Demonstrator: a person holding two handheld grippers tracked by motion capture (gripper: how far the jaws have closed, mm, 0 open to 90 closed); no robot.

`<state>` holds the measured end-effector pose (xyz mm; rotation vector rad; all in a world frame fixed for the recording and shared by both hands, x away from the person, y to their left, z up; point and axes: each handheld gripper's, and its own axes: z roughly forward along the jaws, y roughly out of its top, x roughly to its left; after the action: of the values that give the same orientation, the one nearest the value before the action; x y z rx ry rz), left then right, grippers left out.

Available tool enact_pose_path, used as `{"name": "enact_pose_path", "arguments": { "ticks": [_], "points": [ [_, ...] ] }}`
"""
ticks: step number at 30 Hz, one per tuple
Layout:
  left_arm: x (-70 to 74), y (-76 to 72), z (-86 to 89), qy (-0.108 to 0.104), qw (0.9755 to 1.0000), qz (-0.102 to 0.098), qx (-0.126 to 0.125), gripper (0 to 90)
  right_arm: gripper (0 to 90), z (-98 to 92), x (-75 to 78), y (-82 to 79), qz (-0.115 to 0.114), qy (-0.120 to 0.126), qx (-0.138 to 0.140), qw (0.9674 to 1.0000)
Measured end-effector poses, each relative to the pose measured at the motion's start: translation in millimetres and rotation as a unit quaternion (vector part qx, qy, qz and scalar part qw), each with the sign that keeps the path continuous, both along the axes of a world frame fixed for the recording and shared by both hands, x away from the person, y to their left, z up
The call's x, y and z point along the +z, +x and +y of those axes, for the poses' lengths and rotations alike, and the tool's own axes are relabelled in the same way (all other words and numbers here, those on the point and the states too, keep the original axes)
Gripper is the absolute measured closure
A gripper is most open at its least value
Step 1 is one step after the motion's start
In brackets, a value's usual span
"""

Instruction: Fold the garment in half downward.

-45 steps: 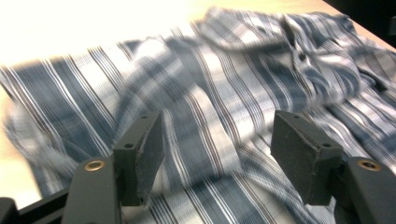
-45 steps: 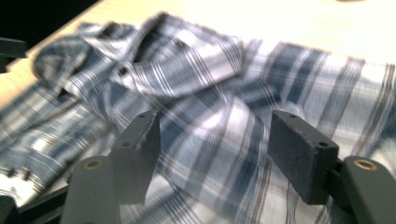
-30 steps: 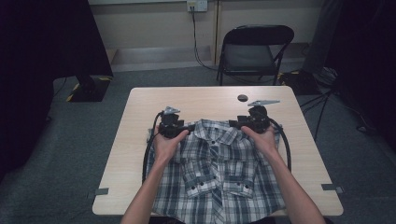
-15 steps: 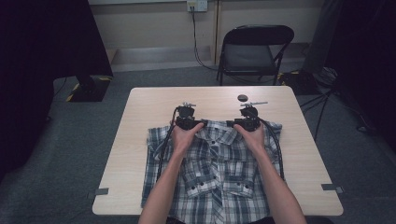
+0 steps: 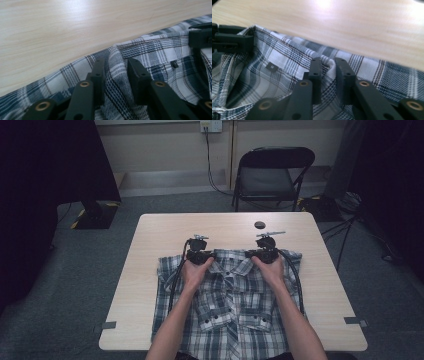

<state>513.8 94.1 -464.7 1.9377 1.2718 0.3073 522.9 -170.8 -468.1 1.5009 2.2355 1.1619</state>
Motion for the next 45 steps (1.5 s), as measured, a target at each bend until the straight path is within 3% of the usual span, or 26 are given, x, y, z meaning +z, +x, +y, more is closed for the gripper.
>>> {"name": "enact_pose_path", "arguments": {
  "ticks": [3,4,5,9,12,15,19,22,26,28,29,32,33,34,35,38,40,41,43,45],
  "points": [
    [5.9,-4.7,2.9,-0.003,0.9999,-0.01,-0.001,72.6,79.8,0.2,8.8,-4.8,-0.014,0.003,0.002,0.9999],
    [17.6,-13.2,6.3,-0.005,0.9996,-0.028,-0.005,72.6,79.9,0.3,11.9,-6.3,-0.019,0.006,0.004,0.9998],
    [22.7,-16.9,7.6,-0.008,0.9993,-0.036,-0.006,72.8,80.9,0.2,23.6,-12.6,-0.035,0.017,0.01,0.9992],
    [37.2,-29.9,11.0,-0.009,0.9982,-0.058,-0.011,72.9,82.5,-3.1,43.9,-23.3,-0.055,0.039,0.026,0.9974],
    [53.3,-53.0,13.7,-0.017,0.9958,-0.089,-0.014,73.0,83.0,-4.8,58.2,-34.7,-0.069,0.042,0.042,0.9959],
    [62.3,-72.0,14.6,-0.008,0.9935,-0.111,-0.024,72.8,83.7,-7.6,69.9,-48.7,-0.083,0.044,0.062,0.9936],
    [72.9,-89.0,17.4,-0.014,0.9918,-0.123,-0.032,72.8,84.0,-10.7,79.7,-63.1,-0.093,0.053,0.078,0.9911],
    [88.6,-107.2,17.2,0.001,0.9882,-0.147,-0.043,73.0,84.2,-11.8,91.5,-78.5,-0.108,0.056,0.089,0.9886],
    [108.4,-122.8,18.3,0.005,0.9837,-0.173,-0.047,73.6,84.4,-11.4,106.9,-93.7,-0.124,0.059,0.097,0.9858],
    [117.2,-130.4,19.1,0.007,0.9816,-0.185,-0.047,73.7,84.5,-11.0,116.9,-102.5,-0.136,0.06,0.101,0.9838],
    [124.3,-137.8,20.0,0.009,0.9792,-0.197,-0.05,73.9,84.6,-11.0,128.5,-112.6,-0.149,0.066,0.105,0.9811],
    [133.5,-152.0,21.6,0.012,0.9758,-0.211,-0.057,74.2,84.7,-10.2,138.7,-125.0,-0.163,0.066,0.109,0.9784],
    [133.5,-152.0,21.6,0.012,0.9758,-0.211,-0.057,74.3,84.7,-10.2,138.7,-125.0,-0.163,0.066,0.109,0.9784],
    [134.1,-164.3,24.3,0.012,0.9739,-0.217,-0.064,74.6,84.7,-10.7,142.9,-138.7,-0.171,0.065,0.117,0.9762],
    [131.9,-170.1,25.5,0.013,0.9739,-0.216,-0.069,74.6,84.8,-11.9,143.2,-145.9,-0.174,0.067,0.12,0.9751],
    [115.6,-185.2,27.8,0.016,0.9758,-0.2,-0.086,75.0,84.8,-15.1,136.2,-165.5,-0.175,0.068,0.131,0.9733],
    [102.2,-194.9,29.7,0.013,0.9771,-0.191,-0.093,75.3,84.8,-16.5,126.2,-175.6,-0.165,0.069,0.14,0.9739],
    [102.2,-194.9,29.7,0.013,0.9771,-0.191,-0.093,75.3,84.8,-16.5,126.2,-175.6,-0.165,0.069,0.14,0.9739],
    [84.3,-208.3,33.5,0.005,0.9793,-0.175,-0.102,75.5,84.8,-17.7,110.3,-189.8,-0.149,0.071,0.154,0.9742],
    [76.2,-217.3,35.3,0.007,0.9798,-0.169,-0.107,75.6,84.8,-17.6,101.8,-200.2,-0.145,0.071,0.161,0.9736]
  ]
}}
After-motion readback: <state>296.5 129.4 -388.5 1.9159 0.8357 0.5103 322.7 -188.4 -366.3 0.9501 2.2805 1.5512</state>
